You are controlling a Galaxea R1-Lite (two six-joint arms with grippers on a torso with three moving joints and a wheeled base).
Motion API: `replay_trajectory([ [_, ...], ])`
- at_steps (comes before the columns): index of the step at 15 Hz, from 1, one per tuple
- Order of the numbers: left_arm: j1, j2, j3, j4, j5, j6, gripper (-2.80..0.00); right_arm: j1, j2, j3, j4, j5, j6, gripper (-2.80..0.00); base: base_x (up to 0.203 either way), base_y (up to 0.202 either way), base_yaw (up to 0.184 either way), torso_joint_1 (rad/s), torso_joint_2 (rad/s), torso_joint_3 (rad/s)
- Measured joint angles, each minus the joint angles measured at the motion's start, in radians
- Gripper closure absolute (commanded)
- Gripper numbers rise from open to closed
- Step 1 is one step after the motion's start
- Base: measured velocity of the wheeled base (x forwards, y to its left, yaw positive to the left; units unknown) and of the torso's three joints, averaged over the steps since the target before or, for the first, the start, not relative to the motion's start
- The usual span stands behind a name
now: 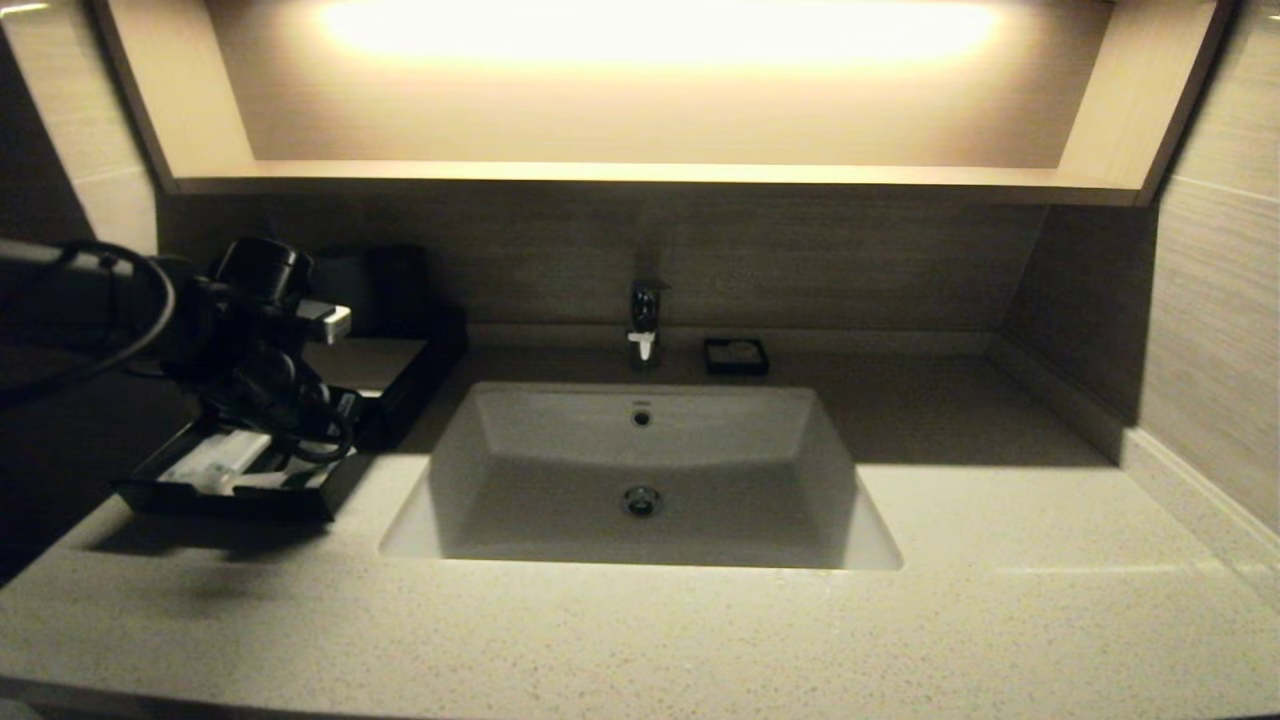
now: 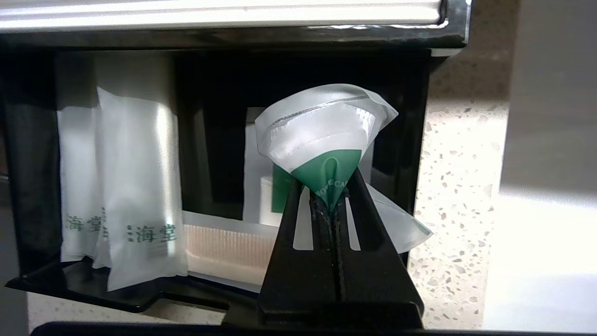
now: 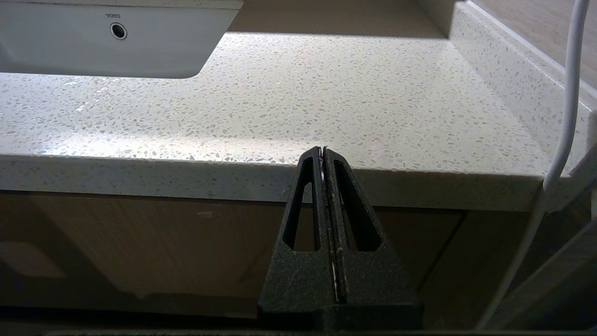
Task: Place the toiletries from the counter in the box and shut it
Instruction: Place the bathroom toiletry into the drawer
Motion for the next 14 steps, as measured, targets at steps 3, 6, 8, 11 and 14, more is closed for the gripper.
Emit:
replay_trajectory([
  [3,0.005,-0.001,-0.005,0.001,0.002,0.004,0.00,0.000,0.000,0.000,0.000,0.000,0.000,0.00,0.000,0.000,0.000,0.000,0.00,0.000],
  [6,0.011,-0.001,-0.001,0.011,0.003,0.013,0.00,0.000,0.000,0.000,0.000,0.000,0.000,0.00,0.000,0.000,0.000,0.000,0.00,0.000],
  [8,0.017,-0.001,0.000,0.028,0.003,0.035,0.00,0.000,0.000,0.000,0.000,0.000,0.000,0.00,0.000,0.000,0.000,0.000,0.00,0.000],
  [11,0.031,0.004,0.000,0.031,0.003,0.054,0.00,0.000,0.000,0.000,0.000,0.000,0.000,0.00,0.000,0.000,0.000,0.000,0.00,0.000],
  [14,0.040,0.014,-0.003,0.028,0.003,0.054,0.00,0.000,0.000,0.000,0.000,0.000,0.000,0.00,0.000,0.000,0.000,0.000,0.00,0.000],
])
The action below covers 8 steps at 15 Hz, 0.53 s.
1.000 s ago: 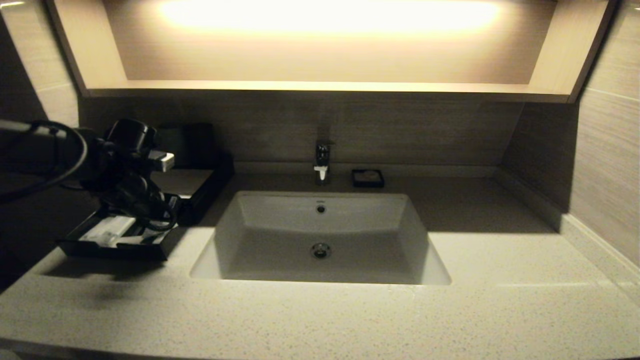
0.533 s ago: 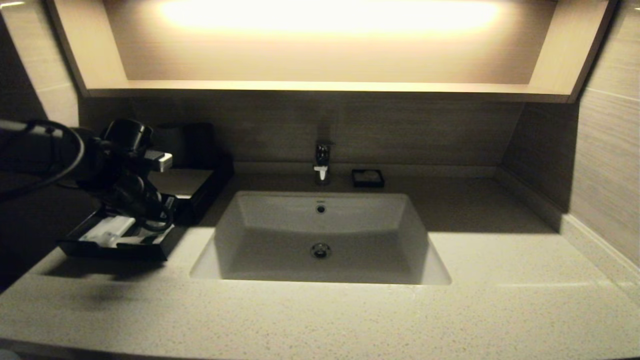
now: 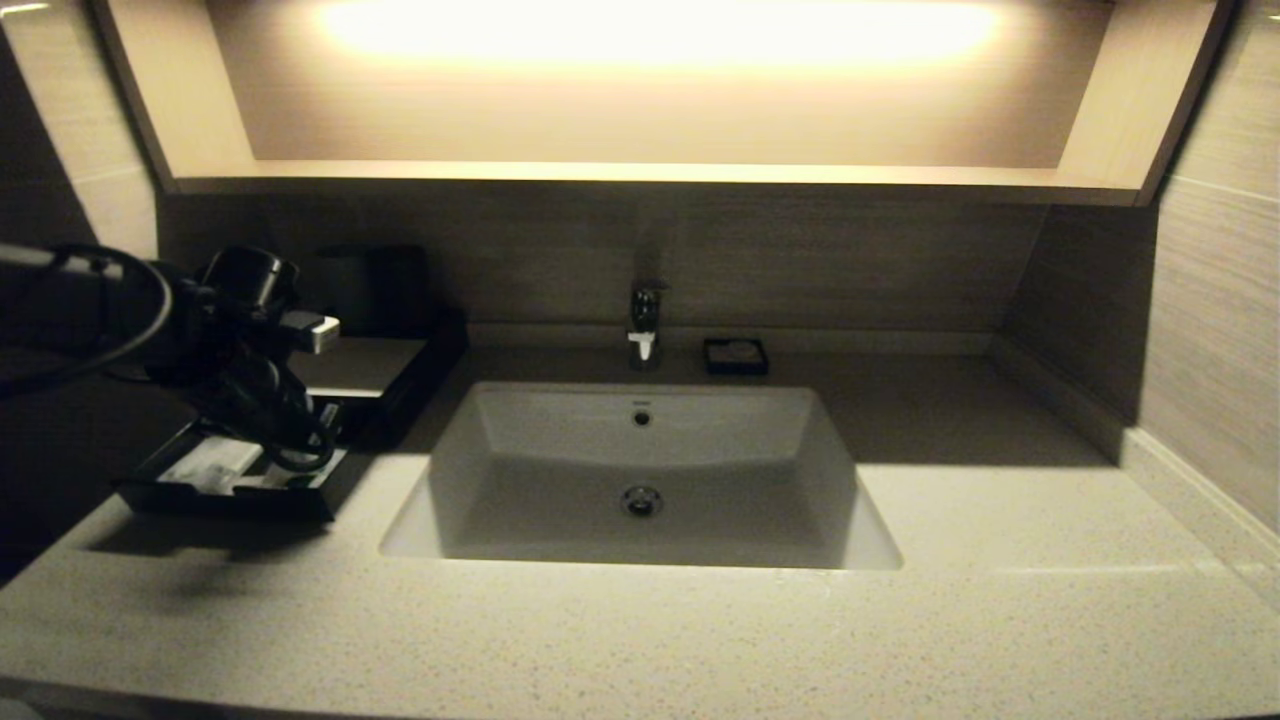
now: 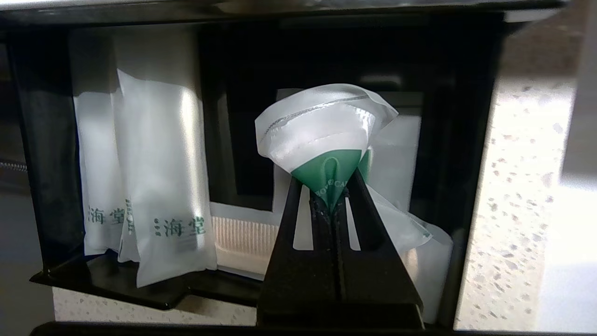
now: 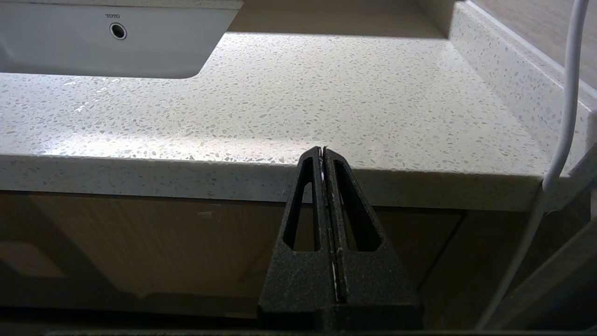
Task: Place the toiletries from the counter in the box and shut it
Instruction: Place the bathroom toiletry into the drawer
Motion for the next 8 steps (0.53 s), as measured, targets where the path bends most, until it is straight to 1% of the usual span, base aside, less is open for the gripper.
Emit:
replay_trajectory([
  [6,0.002,0.012,-0.001,-0.006,-0.001,-0.003,0.00,0.000,0.000,0.000,0.000,0.000,0.000,0.00,0.000,0.000,0.000,0.000,0.00,0.000],
  [7,0.002,0.013,-0.001,-0.008,-0.002,-0.002,-0.37,0.000,0.000,0.000,0.000,0.000,0.000,0.00,0.000,0.000,0.000,0.000,0.00,0.000],
  [8,0.002,0.016,-0.004,-0.009,-0.002,-0.003,-2.80,0.000,0.000,0.000,0.000,0.000,0.000,0.00,0.000,0.000,0.000,0.000,0.00,0.000],
])
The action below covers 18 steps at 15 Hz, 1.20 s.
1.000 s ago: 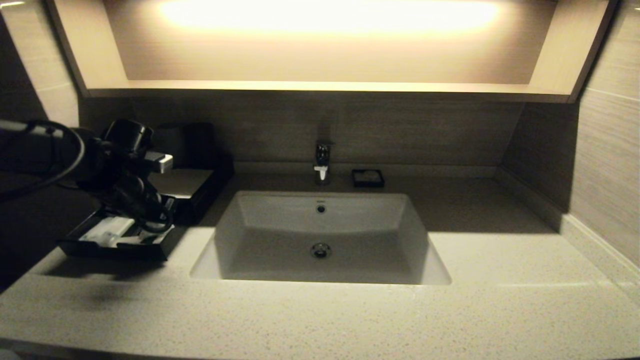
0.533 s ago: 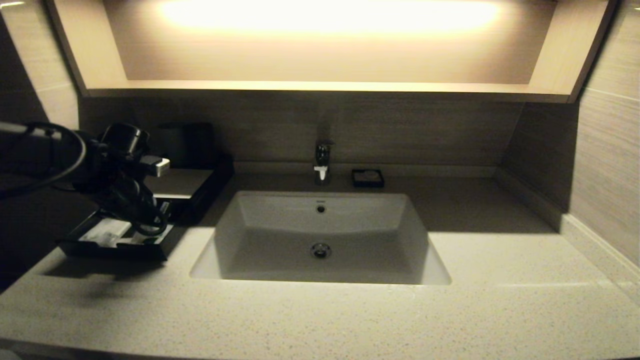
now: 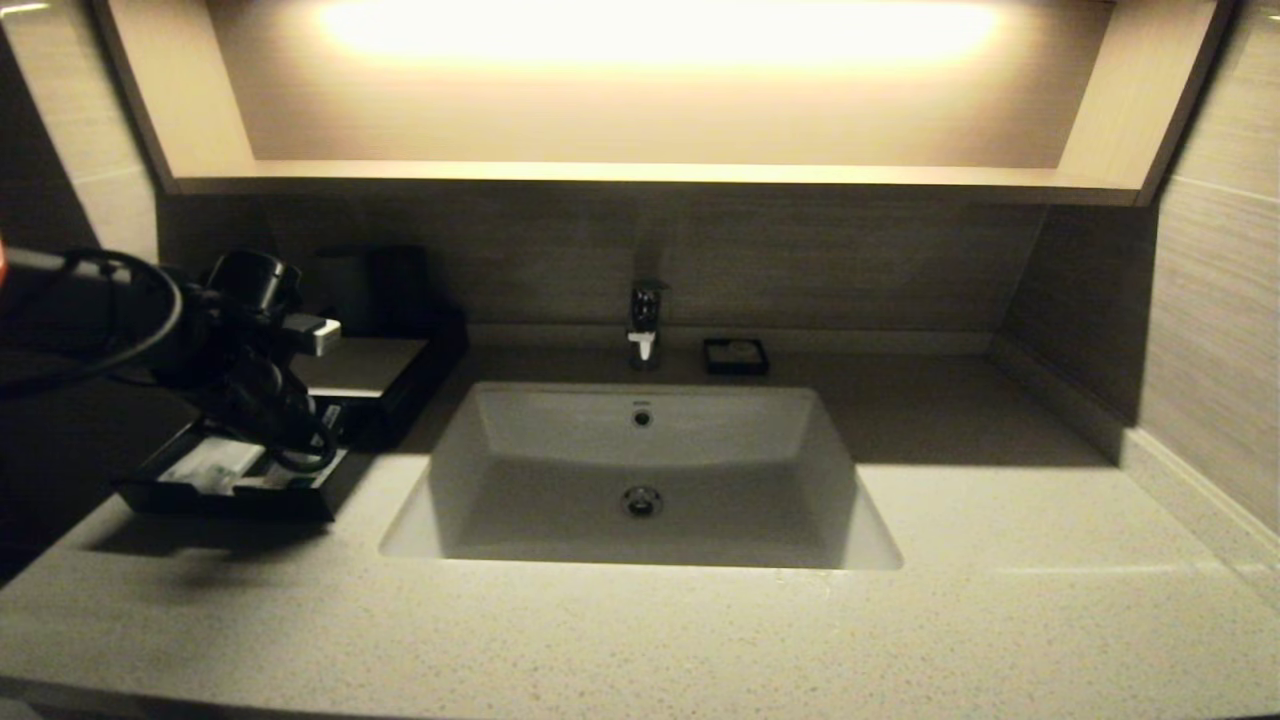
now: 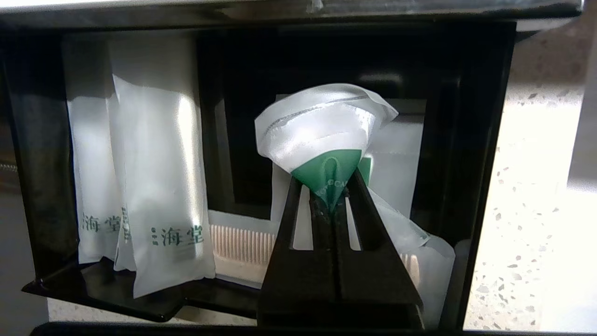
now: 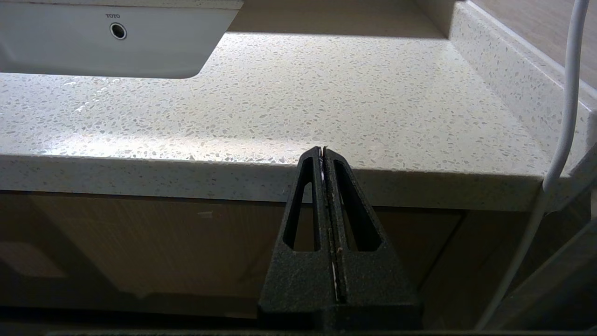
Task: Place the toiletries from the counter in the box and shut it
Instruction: Place the bathroom toiletry into the drawer
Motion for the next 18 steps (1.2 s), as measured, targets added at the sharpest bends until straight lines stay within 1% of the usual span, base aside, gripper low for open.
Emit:
replay_trajectory([
  [11,0.010,-0.030,0.004,0.011,0.000,-0.004,-2.80,0.000,0.000,0.000,0.000,0.000,0.000,0.00,0.000,0.000,0.000,0.000,0.00,0.000],
  [18,0.039,-0.080,0.015,0.010,-0.003,-0.007,-2.80,0.000,0.000,0.000,0.000,0.000,0.000,0.00,0.000,0.000,0.000,0.000,0.00,0.000],
])
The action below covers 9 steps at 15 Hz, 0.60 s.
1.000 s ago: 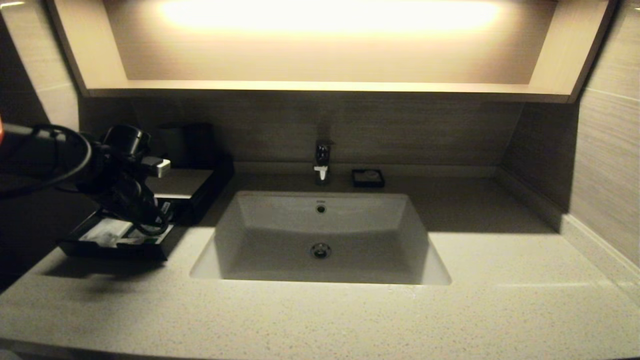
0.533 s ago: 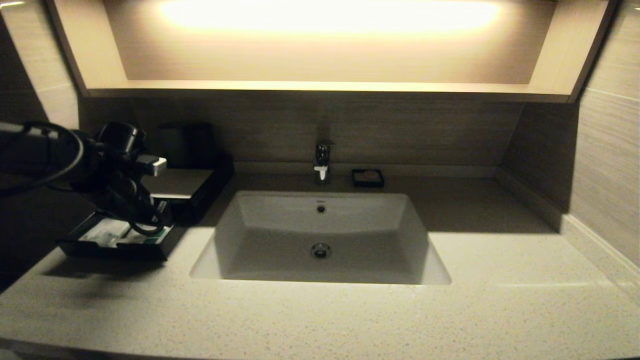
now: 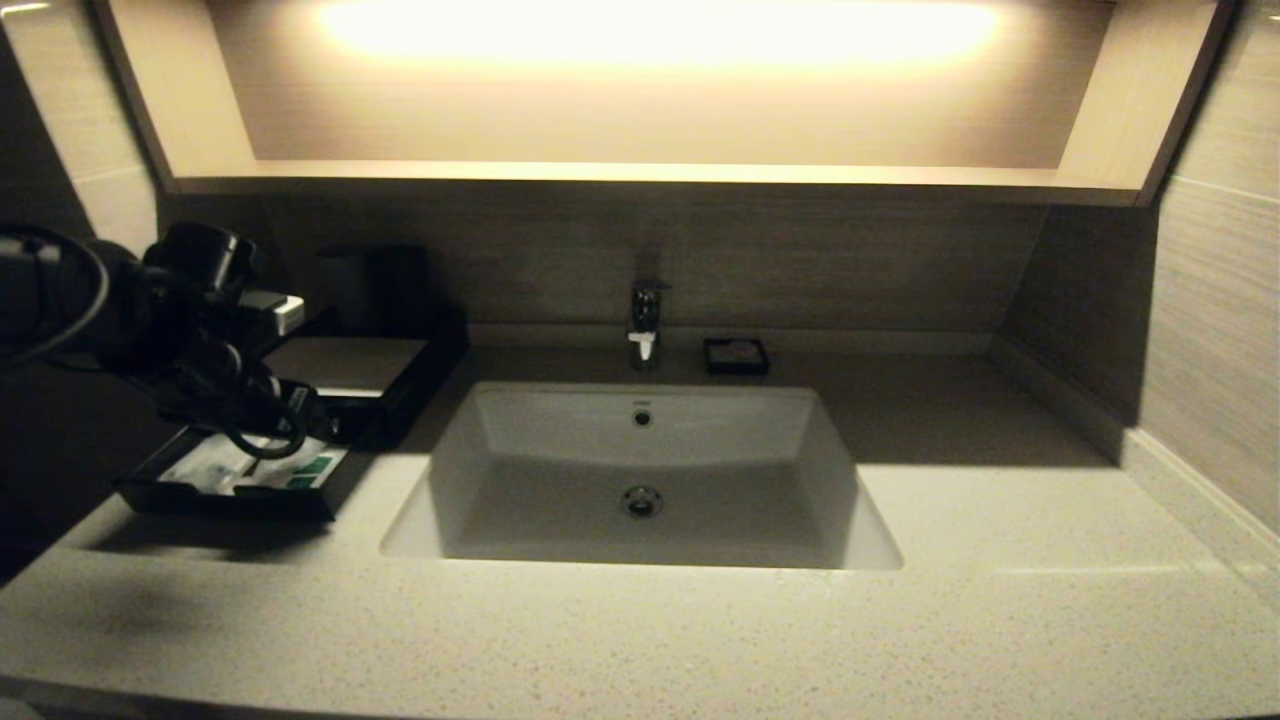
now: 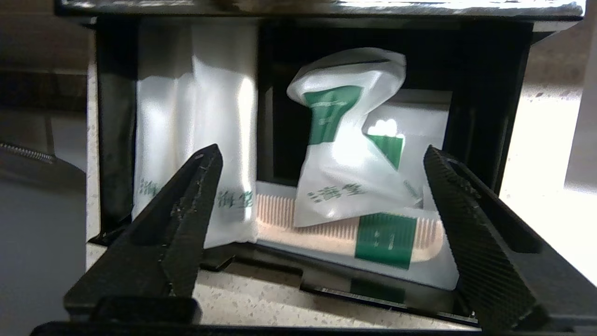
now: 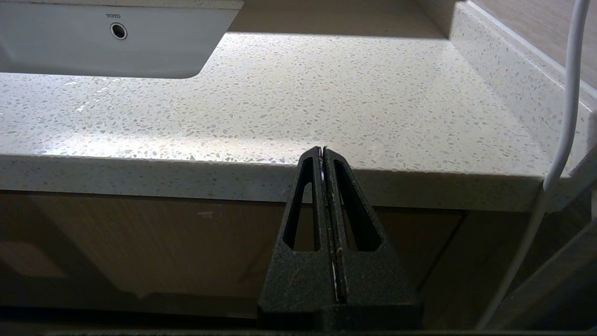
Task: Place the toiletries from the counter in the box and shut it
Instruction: Place the bathroom toiletry into the drawer
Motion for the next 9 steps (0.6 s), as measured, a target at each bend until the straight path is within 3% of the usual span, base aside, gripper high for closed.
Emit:
replay_trajectory([
  [3,0.003,-0.024,0.025,-0.006,-0.005,-0.002,-2.80,0.000,0.000,0.000,0.000,0.000,0.000,0.00,0.000,0.000,0.000,0.000,0.00,0.000],
  [4,0.004,-0.035,0.033,-0.011,-0.005,-0.002,0.00,0.000,0.000,0.000,0.000,0.000,0.000,0.00,0.000,0.000,0.000,0.000,0.00,0.000],
  [9,0.009,-0.102,0.063,-0.013,-0.006,-0.007,0.00,0.000,0.000,0.000,0.000,0.000,0.000,0.00,0.000,0.000,0.000,0.000,0.00,0.000],
])
